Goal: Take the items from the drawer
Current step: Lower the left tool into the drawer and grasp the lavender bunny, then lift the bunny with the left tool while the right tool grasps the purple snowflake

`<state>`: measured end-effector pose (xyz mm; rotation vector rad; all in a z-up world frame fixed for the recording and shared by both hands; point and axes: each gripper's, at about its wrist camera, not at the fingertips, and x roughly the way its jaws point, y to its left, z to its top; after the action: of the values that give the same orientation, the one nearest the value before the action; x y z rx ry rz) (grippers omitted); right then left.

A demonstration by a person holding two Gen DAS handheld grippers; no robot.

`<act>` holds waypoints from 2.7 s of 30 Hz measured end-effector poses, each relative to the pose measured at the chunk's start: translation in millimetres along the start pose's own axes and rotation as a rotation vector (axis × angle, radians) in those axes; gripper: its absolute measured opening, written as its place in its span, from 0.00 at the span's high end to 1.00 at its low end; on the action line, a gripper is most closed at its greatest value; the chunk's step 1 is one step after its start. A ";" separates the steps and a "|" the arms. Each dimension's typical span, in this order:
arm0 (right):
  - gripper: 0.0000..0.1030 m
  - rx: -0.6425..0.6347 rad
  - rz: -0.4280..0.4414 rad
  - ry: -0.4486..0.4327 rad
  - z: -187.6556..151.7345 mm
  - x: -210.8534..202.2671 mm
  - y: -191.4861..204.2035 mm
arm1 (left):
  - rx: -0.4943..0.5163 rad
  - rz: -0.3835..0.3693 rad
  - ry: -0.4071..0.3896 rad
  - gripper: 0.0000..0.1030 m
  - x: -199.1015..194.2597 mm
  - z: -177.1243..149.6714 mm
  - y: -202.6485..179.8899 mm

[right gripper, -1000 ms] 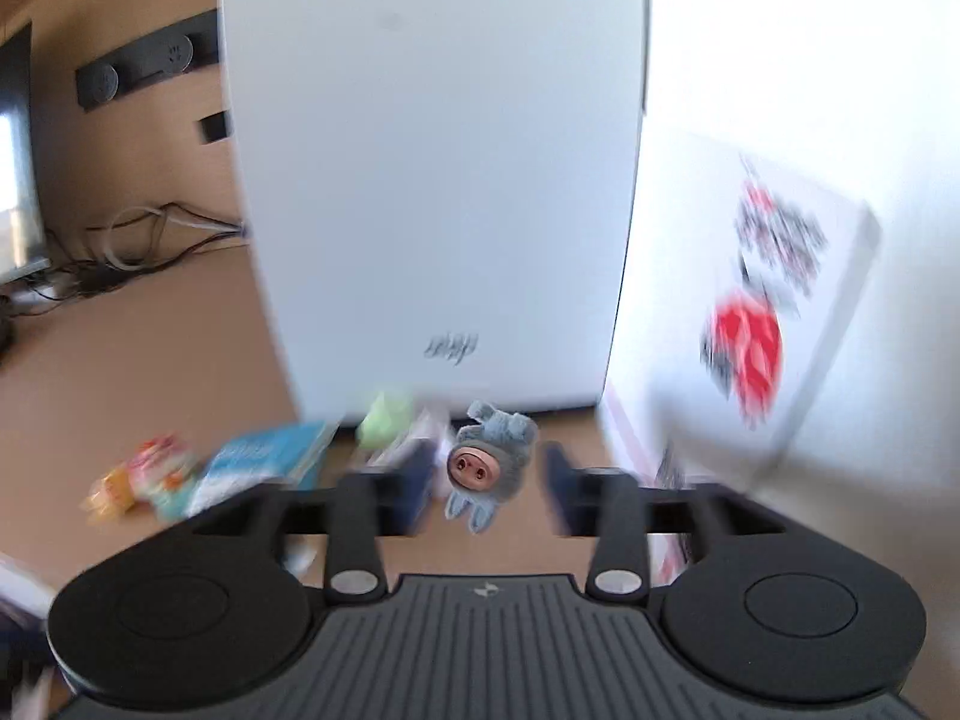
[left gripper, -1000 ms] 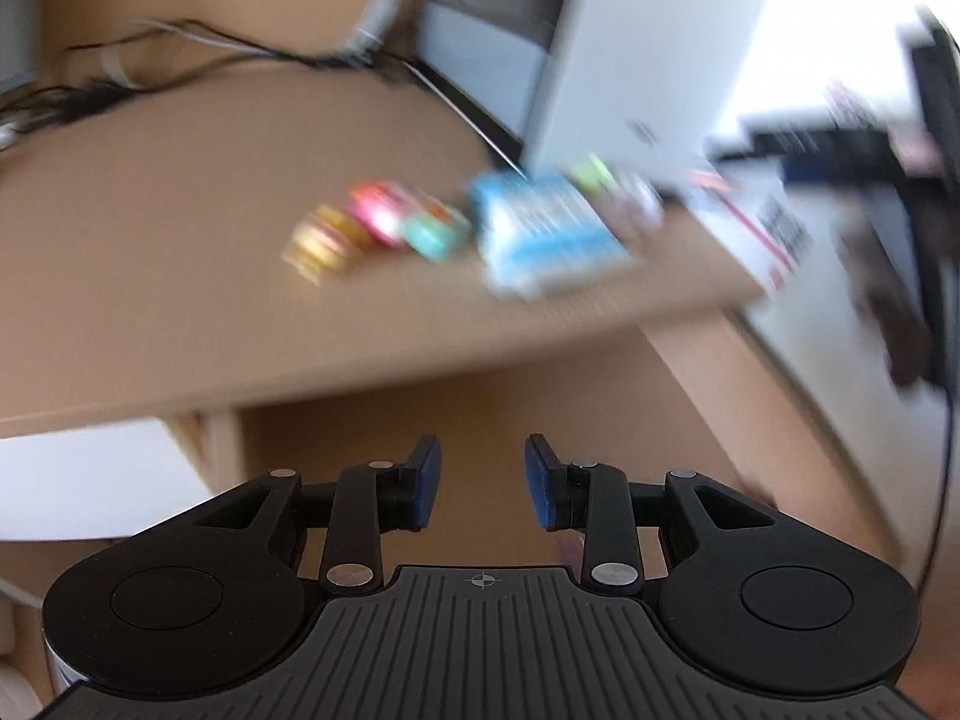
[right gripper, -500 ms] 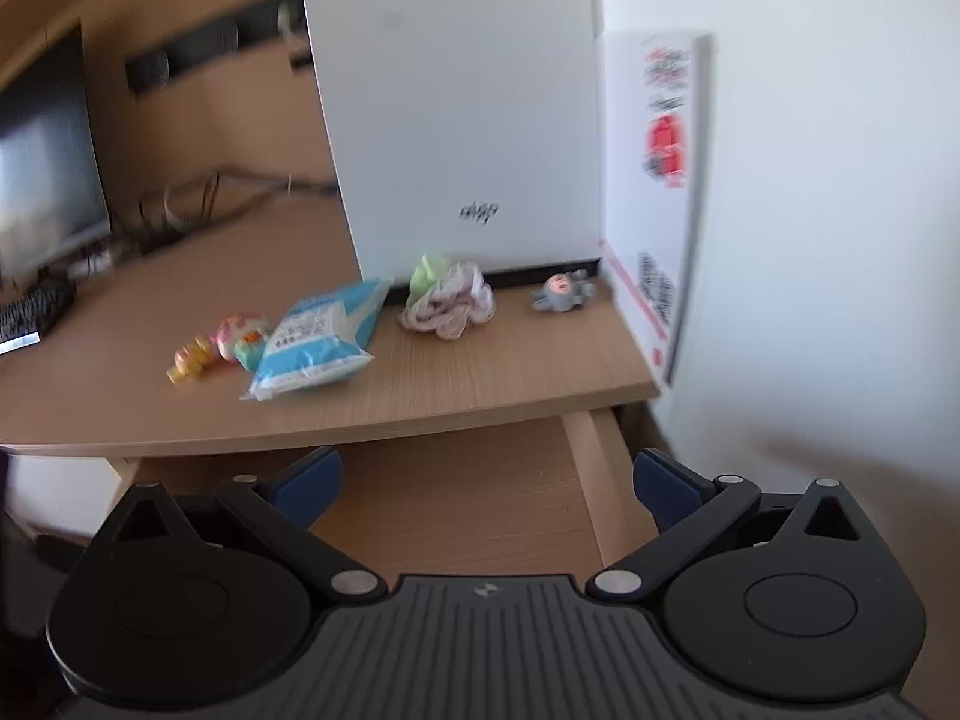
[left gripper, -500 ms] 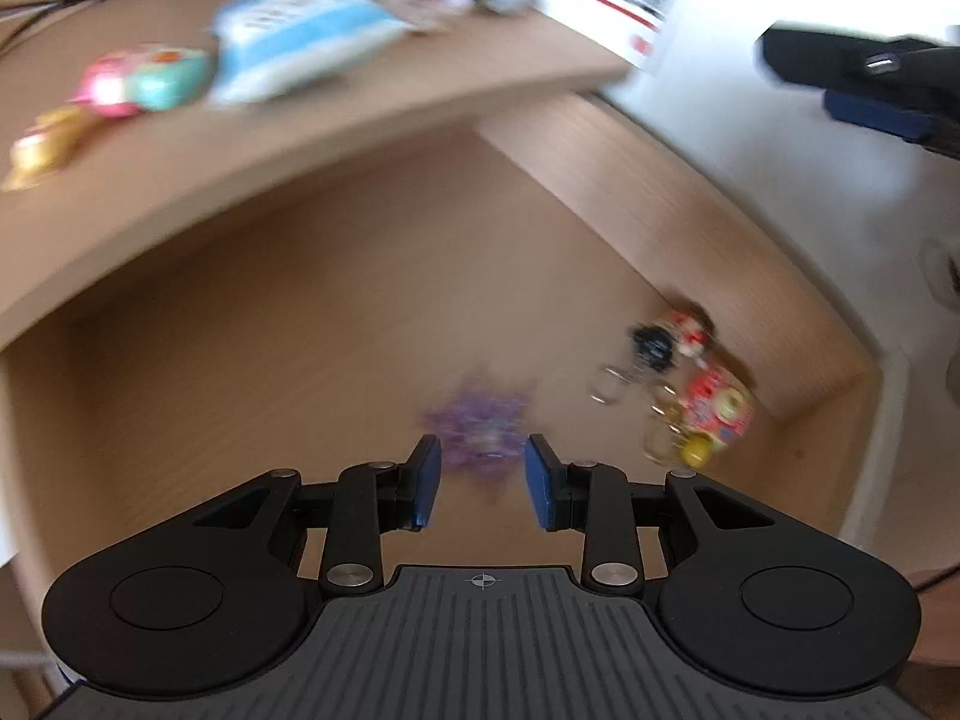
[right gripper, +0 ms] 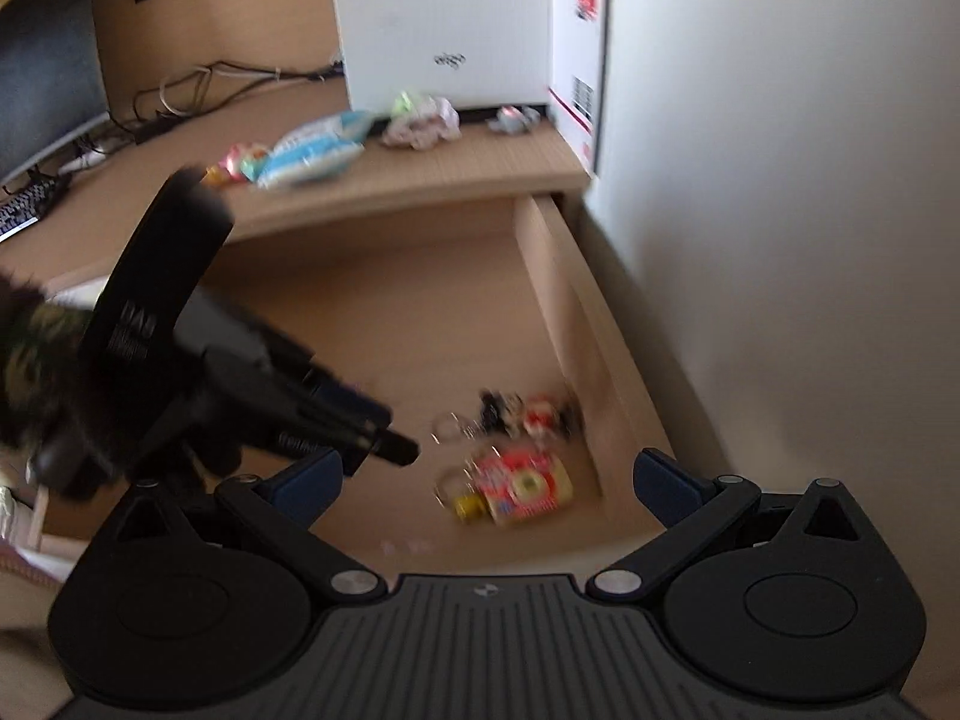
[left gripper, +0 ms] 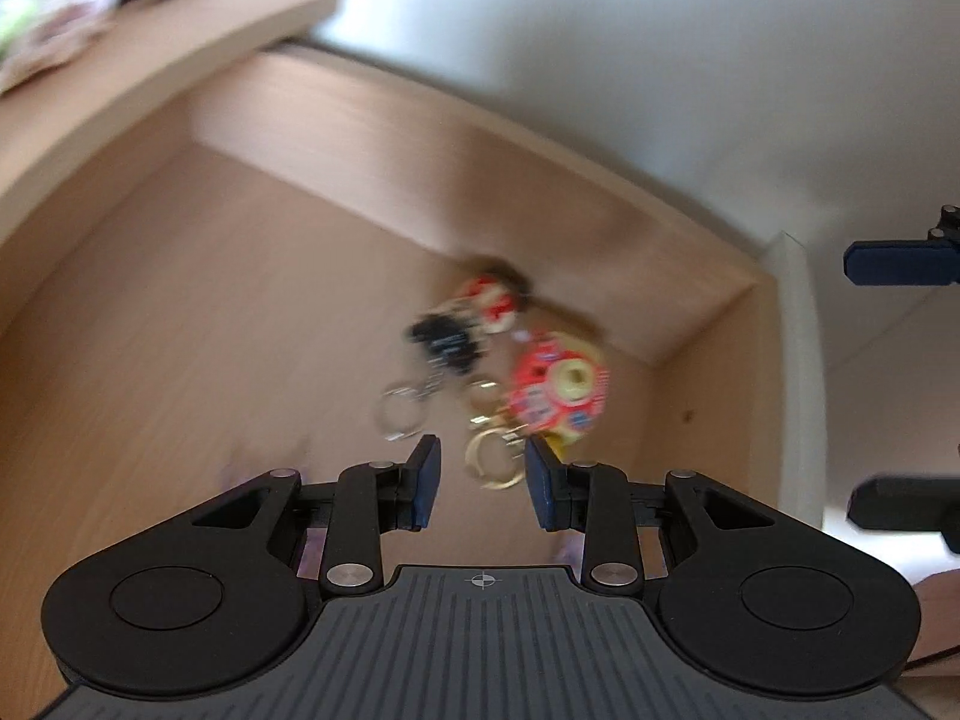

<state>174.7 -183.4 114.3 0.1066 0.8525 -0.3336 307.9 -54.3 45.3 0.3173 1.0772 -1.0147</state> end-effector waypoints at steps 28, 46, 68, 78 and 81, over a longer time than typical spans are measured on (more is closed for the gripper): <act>0.00 0.053 -0.152 0.109 -12.2 -6.7 -15.8 | 0.074 0.062 0.055 0.31 43.0 40.5 -19.7; 0.00 0.011 -0.140 0.103 7.6 3.6 -9.2 | -0.105 -0.230 0.295 0.50 26.3 0.6 8.6; 0.00 0.103 -0.135 0.151 20.6 7.3 -10.9 | -0.251 -0.261 0.263 0.68 8.5 -3.4 14.8; 0.00 0.121 -0.151 0.160 15.8 8.9 -11.3 | -0.340 -0.169 0.202 0.70 0.1 -3.8 15.3; 0.00 0.097 -0.153 0.157 18.8 11.3 -9.7 | -0.286 -0.006 0.144 0.70 -21.9 -6.4 21.7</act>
<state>192.0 -199.6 118.5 0.1599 1.0026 -0.5151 319.6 -26.9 55.5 0.1560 1.3364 -0.8384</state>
